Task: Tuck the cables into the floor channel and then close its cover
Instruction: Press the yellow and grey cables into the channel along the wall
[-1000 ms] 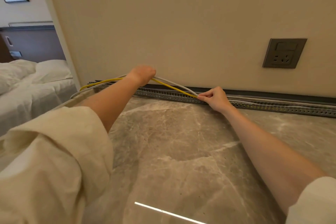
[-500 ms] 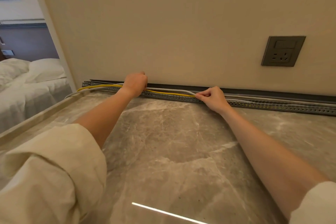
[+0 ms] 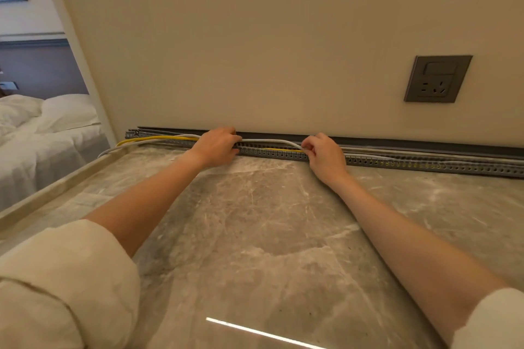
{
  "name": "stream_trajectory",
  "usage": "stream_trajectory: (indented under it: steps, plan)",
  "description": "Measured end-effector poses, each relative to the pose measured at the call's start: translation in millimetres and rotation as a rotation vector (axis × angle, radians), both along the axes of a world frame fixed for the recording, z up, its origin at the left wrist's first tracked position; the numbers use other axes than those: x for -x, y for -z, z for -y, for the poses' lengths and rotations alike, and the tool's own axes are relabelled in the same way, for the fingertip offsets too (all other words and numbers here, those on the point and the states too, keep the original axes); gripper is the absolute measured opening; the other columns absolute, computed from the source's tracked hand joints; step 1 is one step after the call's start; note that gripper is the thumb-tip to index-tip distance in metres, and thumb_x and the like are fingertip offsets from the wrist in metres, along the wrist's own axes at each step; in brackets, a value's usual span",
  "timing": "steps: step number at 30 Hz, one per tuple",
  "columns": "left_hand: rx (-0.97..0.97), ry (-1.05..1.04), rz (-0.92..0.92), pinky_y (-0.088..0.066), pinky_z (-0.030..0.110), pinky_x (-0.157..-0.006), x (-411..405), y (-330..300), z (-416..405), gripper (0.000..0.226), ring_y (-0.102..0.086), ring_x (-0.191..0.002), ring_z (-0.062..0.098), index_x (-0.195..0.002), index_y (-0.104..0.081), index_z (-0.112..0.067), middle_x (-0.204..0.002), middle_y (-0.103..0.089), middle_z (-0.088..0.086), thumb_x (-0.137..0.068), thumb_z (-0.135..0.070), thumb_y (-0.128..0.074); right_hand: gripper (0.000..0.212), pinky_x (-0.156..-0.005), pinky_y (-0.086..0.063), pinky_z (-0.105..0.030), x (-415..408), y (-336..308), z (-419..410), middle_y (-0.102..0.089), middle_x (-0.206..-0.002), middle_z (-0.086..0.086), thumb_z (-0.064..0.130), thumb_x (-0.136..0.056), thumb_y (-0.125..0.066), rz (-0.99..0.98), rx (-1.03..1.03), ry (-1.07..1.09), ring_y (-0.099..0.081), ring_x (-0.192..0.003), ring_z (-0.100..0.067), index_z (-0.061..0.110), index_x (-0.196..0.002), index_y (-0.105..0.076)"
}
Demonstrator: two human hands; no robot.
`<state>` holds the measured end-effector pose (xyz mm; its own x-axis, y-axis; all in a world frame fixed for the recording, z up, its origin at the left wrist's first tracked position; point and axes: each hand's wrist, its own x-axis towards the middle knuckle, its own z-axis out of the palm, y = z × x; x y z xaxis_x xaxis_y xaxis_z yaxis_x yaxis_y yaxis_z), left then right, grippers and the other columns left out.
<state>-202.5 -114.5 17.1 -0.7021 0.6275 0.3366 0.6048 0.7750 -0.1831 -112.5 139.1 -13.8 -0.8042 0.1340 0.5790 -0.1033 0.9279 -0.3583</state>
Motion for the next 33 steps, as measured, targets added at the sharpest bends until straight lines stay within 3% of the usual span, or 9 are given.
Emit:
stream_trajectory:
  steps: [3,6,12,16,20,24,28,31,33]
  plan:
    - [-0.056,0.028,0.133,-0.044,0.037,-0.086,-5.0,3.0,-3.5,0.056,-0.052,-0.106,0.027,-0.141,-0.042,-0.028,-0.114,-0.053,0.01,-0.088,-0.036,-0.057,0.017,-0.066,-0.046,-0.035,-2.0,-3.1,8.5,-0.059,-0.098,-0.012,0.001,-0.09,-0.051,0.014,-0.32,0.032,-0.057,-0.092,-0.029,0.004,-0.098,-0.065]
    - [-0.037,0.007,0.206,-0.043,0.039,-0.091,-8.0,2.4,-8.6,0.063,-0.047,-0.109,0.027,-0.144,-0.034,-0.032,-0.118,-0.049,0.01,-0.085,-0.042,-0.056,0.019,-0.067,-0.046,-0.035,-5.9,-4.1,15.7,-0.058,-0.099,-0.012,-0.001,-0.086,-0.049,0.065,-0.457,0.022,-0.054,-0.095,-0.027,0.001,-0.096,-0.066]
    - [-0.06,-0.028,0.29,-0.042,0.04,-0.097,-11.6,-1.8,-11.7,0.069,-0.044,-0.115,0.029,-0.143,-0.035,-0.027,-0.124,-0.045,0.012,-0.082,-0.044,-0.061,0.018,-0.076,-0.047,-0.034,-6.3,-12.8,17.1,-0.059,-0.103,-0.009,0.007,-0.082,-0.056,0.134,-0.437,0.005,-0.052,-0.102,-0.025,0.007,-0.099,-0.06]
    - [-0.102,-0.048,0.335,-0.04,0.039,-0.097,-10.2,-3.3,-15.0,0.06,-0.042,-0.116,0.029,-0.135,-0.046,-0.028,-0.122,-0.044,0.012,-0.08,-0.046,-0.064,0.02,-0.071,-0.043,-0.035,-6.6,-4.7,19.9,-0.057,-0.107,-0.01,0.004,-0.088,-0.056,0.126,-0.433,0.071,-0.052,-0.101,-0.027,0.009,-0.106,-0.052]
    - [-0.069,-0.077,0.258,-0.038,0.042,-0.102,-11.9,5.3,-16.7,0.058,-0.038,-0.121,0.03,-0.135,-0.049,-0.027,-0.126,-0.043,0.013,-0.084,-0.052,-0.058,0.025,-0.066,-0.037,-0.033,-7.9,-3.4,25.5,-0.057,-0.103,-0.012,-0.006,-0.084,-0.054,0.121,-0.467,0.1,-0.053,-0.098,-0.029,0.007,-0.105,-0.052]
    - [-0.06,-0.086,0.243,-0.042,0.042,-0.102,-14.5,8.2,-15.3,0.058,-0.044,-0.121,0.029,-0.138,-0.046,-0.025,-0.13,-0.045,0.011,-0.087,-0.052,-0.051,0.028,-0.068,-0.04,-0.033,-9.6,-5.2,26.0,-0.057,-0.103,-0.013,-0.01,-0.081,-0.055,0.122,-0.51,0.085,-0.053,-0.097,-0.029,0.006,-0.104,-0.053]
    - [-0.174,-0.036,0.333,-0.044,0.038,-0.101,-19.7,1.4,-1.7,0.06,-0.052,-0.121,0.026,-0.139,-0.045,-0.021,-0.134,-0.05,0.007,-0.086,-0.044,-0.059,0.026,-0.07,-0.041,-0.033,-10.4,-7.6,29.1,-0.058,-0.103,-0.013,-0.009,-0.082,-0.054,0.158,-0.531,0.089,-0.054,-0.096,-0.029,0.007,-0.103,-0.052]
    - [-0.294,-0.017,0.236,-0.042,0.037,-0.104,-19.1,-1.8,20.6,0.053,-0.052,-0.123,0.023,-0.136,-0.049,-0.017,-0.135,-0.056,0.007,-0.087,-0.035,-0.06,0.025,-0.074,-0.045,-0.035,-9.6,-15.5,36.3,-0.06,-0.108,-0.014,-0.005,-0.085,-0.054,0.245,-0.576,0.117,-0.057,-0.099,-0.03,0.006,-0.108,-0.053]
    - [-0.261,-0.091,0.14,-0.041,0.039,-0.106,-16.0,-2.8,37.3,0.054,-0.05,-0.126,0.025,-0.137,-0.047,-0.013,-0.139,-0.053,0.009,-0.088,-0.033,-0.058,0.025,-0.077,-0.047,-0.037,-7.9,-22.7,48.5,-0.062,-0.111,-0.014,-0.001,-0.085,-0.055,0.327,-0.583,0.173,-0.059,-0.102,-0.032,0.006,-0.11,-0.054]
